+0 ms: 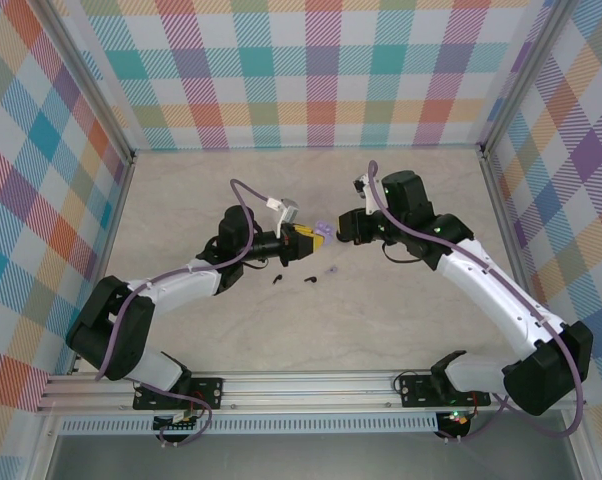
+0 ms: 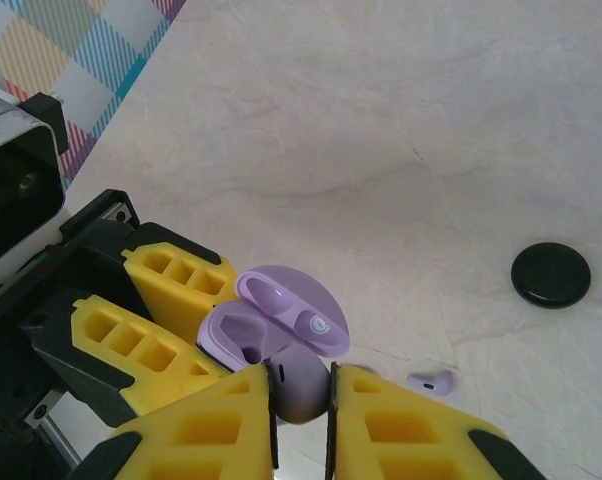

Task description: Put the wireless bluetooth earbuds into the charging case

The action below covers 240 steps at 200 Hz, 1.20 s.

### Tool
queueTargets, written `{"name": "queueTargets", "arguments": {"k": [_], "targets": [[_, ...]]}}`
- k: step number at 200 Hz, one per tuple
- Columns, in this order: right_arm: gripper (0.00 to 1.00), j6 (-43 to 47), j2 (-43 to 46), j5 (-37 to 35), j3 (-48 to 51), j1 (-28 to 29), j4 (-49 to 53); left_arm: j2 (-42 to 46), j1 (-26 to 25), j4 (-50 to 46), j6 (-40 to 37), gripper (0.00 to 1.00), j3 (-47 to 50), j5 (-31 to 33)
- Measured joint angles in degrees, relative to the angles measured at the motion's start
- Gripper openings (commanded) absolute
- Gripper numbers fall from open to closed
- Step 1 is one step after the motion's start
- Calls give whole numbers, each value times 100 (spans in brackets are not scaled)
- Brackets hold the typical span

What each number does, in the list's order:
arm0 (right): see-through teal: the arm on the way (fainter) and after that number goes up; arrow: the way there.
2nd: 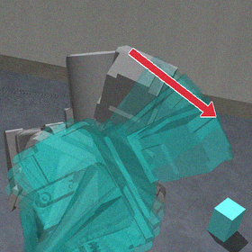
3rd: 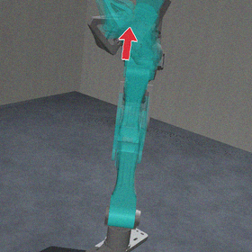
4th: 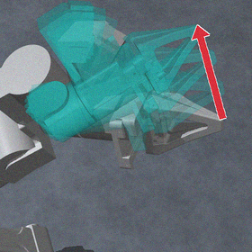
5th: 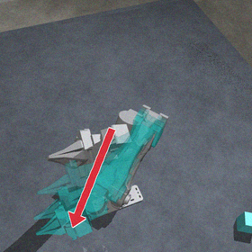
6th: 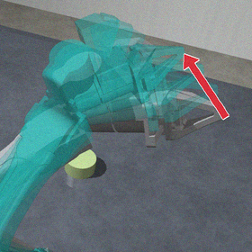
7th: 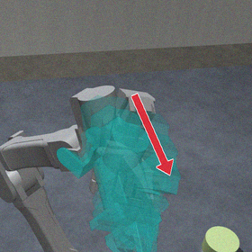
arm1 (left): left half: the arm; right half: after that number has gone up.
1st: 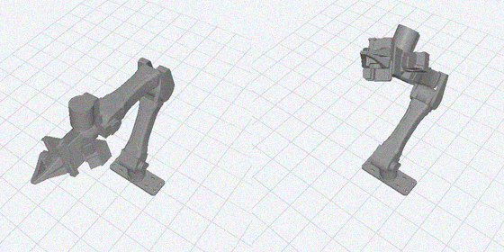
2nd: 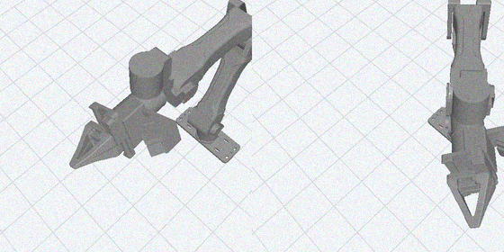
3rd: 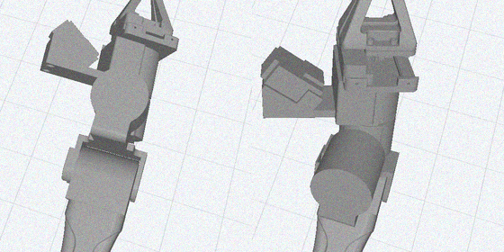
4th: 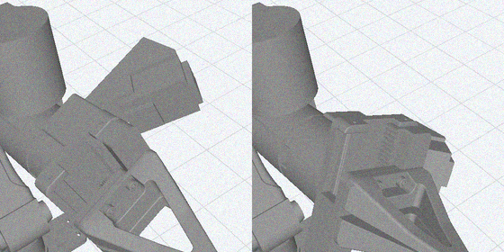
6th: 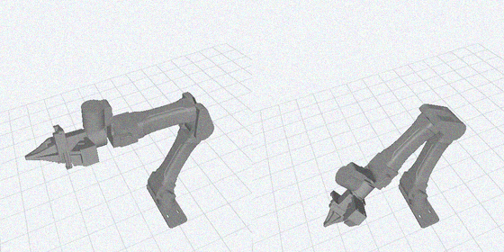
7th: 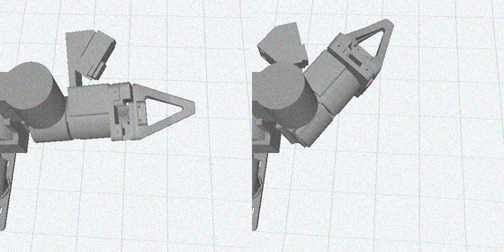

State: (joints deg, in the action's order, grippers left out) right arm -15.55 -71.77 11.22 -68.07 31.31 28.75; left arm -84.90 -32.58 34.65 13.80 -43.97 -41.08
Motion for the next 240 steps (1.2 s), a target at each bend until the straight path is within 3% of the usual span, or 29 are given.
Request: {"name": "queueTargets", "arguments": {"k": [240], "targets": [[18,144,-170,-175,-74,190,59,94,-153,-157,-11,8,-205,-238]]}}
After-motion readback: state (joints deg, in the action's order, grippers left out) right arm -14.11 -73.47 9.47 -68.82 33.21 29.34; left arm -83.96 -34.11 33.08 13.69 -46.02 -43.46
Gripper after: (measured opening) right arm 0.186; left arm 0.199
